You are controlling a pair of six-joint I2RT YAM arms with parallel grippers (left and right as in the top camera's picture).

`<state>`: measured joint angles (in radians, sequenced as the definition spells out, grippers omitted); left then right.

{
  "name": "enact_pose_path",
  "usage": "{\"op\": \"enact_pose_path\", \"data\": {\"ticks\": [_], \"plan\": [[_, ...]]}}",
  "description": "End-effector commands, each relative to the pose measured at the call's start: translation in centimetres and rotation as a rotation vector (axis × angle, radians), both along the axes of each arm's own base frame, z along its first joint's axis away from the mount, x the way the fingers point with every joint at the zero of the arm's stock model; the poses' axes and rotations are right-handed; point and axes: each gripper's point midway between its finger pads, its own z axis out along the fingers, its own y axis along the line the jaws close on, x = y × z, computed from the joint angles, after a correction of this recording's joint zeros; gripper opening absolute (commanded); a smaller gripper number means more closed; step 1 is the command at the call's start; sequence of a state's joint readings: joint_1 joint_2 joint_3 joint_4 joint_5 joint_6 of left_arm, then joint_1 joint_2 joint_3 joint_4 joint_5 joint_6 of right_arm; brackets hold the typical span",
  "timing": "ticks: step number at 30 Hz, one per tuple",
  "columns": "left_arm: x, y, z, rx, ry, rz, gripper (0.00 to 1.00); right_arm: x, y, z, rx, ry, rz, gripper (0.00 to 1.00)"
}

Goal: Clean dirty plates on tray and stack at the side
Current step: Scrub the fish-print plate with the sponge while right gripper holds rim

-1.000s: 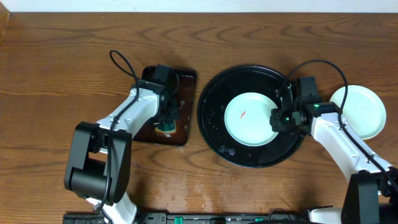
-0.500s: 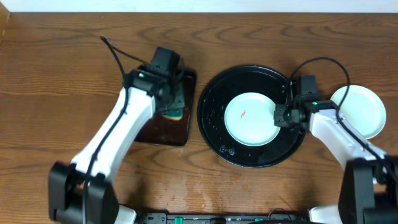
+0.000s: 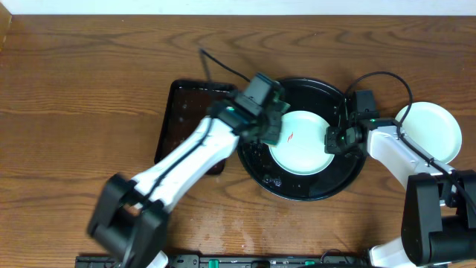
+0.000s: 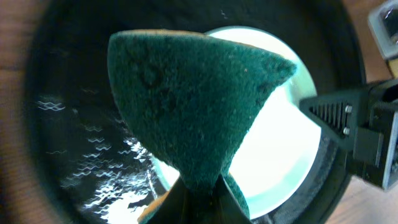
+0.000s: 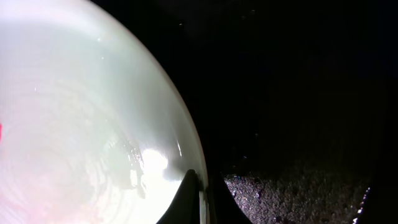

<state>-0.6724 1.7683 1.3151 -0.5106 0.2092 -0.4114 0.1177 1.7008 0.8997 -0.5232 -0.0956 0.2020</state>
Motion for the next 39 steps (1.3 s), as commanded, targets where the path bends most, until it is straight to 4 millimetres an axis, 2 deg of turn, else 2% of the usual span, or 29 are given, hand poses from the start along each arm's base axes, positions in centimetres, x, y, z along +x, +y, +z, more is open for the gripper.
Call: {"op": "enact_pose_path", "data": {"ticks": [1, 3, 7, 9, 11, 12, 15, 18, 21, 24, 28, 31, 32, 33, 35, 37, 38, 39], "plan": [[-1.5, -3.5, -3.2, -0.06, 0.116, -0.031, 0.08, -2.1, 1.7, -1.6, 0.017, 0.078, 0.108, 0.01], [-1.9, -4.8, -4.9, -0.072, 0.148, -0.036, 0.08, -2.2, 1.8, -1.6, 0.016, 0.079, 0.111, 0.01], [-2.9, -8.2, -7.1, -0.164, 0.205, -0.08, 0.08, -2.2, 1.8, -1.6, 0.016, 0.079, 0.111, 0.01], [-3.0, -8.9, -8.2, -0.176, 0.221, -0.076, 0.08, -2.2, 1.8, -1.6, 0.016, 0.08, 0.111, 0.01], [-3.0, -8.7, -9.6, -0.156, 0.237, -0.068, 0.08, -2.2, 1.8, -1.6, 0.016, 0.08, 0.111, 0.01], [-2.9, -8.1, -10.3, -0.131, 0.244, -0.052, 0.08, -2.2, 1.8, -1.6, 0.016, 0.08, 0.111, 0.01], [-1.4, -3.9, -12.3, 0.058, 0.201, 0.065, 0.08, -2.3, 1.8, -1.6, 0.016, 0.082, 0.111, 0.01], [0.0, 1.1, -13.1, 0.274, 0.127, 0.161, 0.08, -2.3, 1.8, -1.6, 0.015, 0.085, 0.115, 0.01], [0.8, 4.9, -13.0, 0.457, 0.063, 0.177, 0.07, -2.4, 1.7, -1.6, 0.014, 0.086, 0.119, 0.01], [1.0, 6.9, -12.4, 0.576, 0.036, 0.144, 0.07, -2.4, 1.7, -1.6, 0.012, 0.085, 0.127, 0.01], [1.1, 7.5, -11.6, 0.621, 0.034, 0.134, 0.07, -2.4, 1.7, -1.6, 0.009, 0.084, 0.133, 0.01], [1.1, 6.7, -11.6, 0.585, 0.043, 0.133, 0.08, -2.4, 1.6, -1.7, 0.003, 0.083, 0.132, 0.01], [1.0, 5.8, -11.8, 0.536, 0.059, 0.125, 0.08, -2.4, 1.6, -1.7, 0.003, 0.083, 0.135, 0.01], [0.8, 4.6, -11.9, 0.475, 0.08, 0.109, 0.08, -2.4, 1.6, -1.7, 0.002, 0.083, 0.135, 0.01], [0.0, 1.0, -12.0, 0.292, 0.151, 0.059, 0.09, -2.3, 1.5, -1.7, -0.001, 0.082, 0.135, 0.01], [-0.8, -1.9, -11.5, 0.134, 0.224, 0.048, 0.1, -2.3, 1.5, -1.7, -0.001, 0.082, 0.135, 0.01], [-1.4, -4.1, -11.0, 0.025, 0.276, 0.044, 0.1, -2.3, 1.5, -1.7, -0.001, 0.082, 0.135, 0.01], [-1.8, -5.2, -10.8, -0.024, 0.299, 0.035, 0.1, -2.3, 1.5, -1.7, -0.001, 0.082, 0.135, 0.01]]}}
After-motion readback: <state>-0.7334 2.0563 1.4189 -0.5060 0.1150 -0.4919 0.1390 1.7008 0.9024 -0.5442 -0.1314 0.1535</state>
